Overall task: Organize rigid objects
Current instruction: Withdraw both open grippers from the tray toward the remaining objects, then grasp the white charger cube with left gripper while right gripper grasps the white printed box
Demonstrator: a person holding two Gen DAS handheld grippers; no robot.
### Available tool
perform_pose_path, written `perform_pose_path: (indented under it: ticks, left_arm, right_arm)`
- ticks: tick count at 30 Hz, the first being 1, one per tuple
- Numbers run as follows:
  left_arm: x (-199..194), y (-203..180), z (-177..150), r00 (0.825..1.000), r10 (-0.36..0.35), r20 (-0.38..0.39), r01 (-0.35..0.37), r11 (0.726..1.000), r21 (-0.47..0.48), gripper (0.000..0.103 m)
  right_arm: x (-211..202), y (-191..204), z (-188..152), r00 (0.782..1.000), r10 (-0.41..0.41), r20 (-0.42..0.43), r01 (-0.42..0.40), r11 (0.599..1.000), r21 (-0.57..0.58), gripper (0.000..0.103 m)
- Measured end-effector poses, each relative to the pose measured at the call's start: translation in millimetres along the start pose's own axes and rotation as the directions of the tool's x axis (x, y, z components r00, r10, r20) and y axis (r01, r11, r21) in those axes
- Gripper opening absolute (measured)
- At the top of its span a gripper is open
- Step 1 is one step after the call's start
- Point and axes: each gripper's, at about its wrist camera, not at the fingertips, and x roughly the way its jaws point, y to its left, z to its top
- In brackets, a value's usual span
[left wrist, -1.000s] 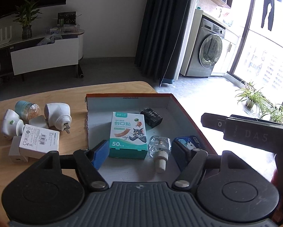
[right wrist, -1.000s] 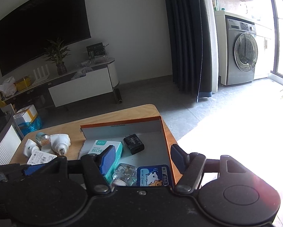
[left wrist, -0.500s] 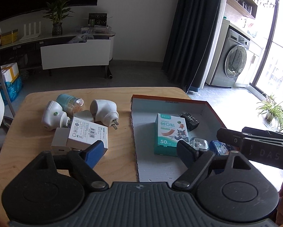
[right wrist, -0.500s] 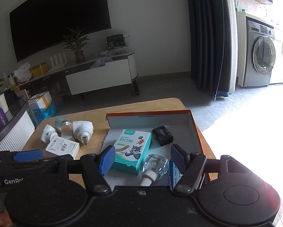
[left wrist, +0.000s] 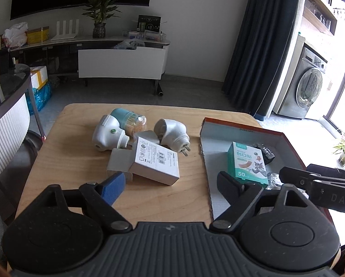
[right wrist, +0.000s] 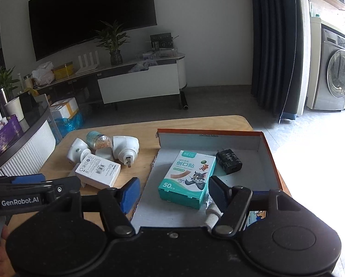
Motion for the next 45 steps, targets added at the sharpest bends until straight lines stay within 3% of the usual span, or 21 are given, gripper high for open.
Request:
perform_pose_path:
  ticks: [18, 27, 34, 39, 42, 45]
  left_arm:
    - [-7, 52, 2, 0.995, 0.099, 0.001, -0.099, 0.992, -0.082, 0.094]
    - [-11, 84, -1, 0.988, 0.151, -0.009, -0.151, 0.979, -0.137, 0.095]
    - [-5, 103, -1, 0.986, 0.167, -0.021, -0.168, 0.971, -0.170, 0.095]
    - [3, 108, -2, 0.987, 0.158, -0.032, -0.162, 0.972, -0.171, 0.095]
    - [9, 108, -2, 0.989, 0.144, -0.035, -0.147, 0.976, -0.162, 0.095]
    - [17, 105, 0, 0.990, 0.132, -0.039, -0.137, 0.979, -0.149, 0.095]
  right_arm:
    - [28, 44, 0, 0.995, 0.079, -0.061, -0.083, 0.995, -0.052, 0.084]
    - [74, 77, 7, 0.970, 0.182, -0.162, -0.183, 0.983, 0.011, 0.090]
    - [121, 107, 19, 0.959, 0.196, -0.206, -0.187, 0.981, 0.061, 0.092]
    - [154, 119, 21, 0.957, 0.148, -0.251, -0.129, 0.988, 0.090, 0.096]
    - [168, 121, 19, 0.956, 0.100, -0.276, -0.083, 0.994, 0.072, 0.097]
    - [177, 111, 15, 0.949, 0.119, -0.293, -0.093, 0.990, 0.104, 0.100]
